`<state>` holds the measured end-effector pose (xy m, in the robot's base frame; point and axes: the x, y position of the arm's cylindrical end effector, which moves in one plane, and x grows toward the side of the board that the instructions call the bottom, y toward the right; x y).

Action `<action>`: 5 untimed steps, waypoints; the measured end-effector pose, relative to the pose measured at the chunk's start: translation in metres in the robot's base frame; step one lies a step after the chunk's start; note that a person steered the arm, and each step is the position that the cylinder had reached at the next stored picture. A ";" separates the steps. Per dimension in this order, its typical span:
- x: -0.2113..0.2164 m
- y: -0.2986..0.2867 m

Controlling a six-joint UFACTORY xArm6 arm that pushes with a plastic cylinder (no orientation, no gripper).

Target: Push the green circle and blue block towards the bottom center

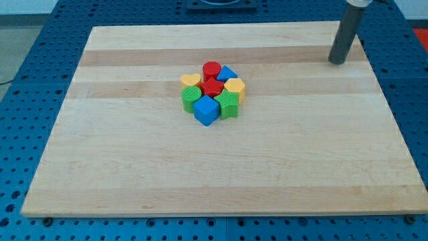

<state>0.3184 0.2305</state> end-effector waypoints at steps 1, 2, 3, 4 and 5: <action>0.000 0.000; 0.012 0.000; 0.058 -0.001; 0.130 -0.034; 0.189 -0.084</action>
<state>0.5070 0.1468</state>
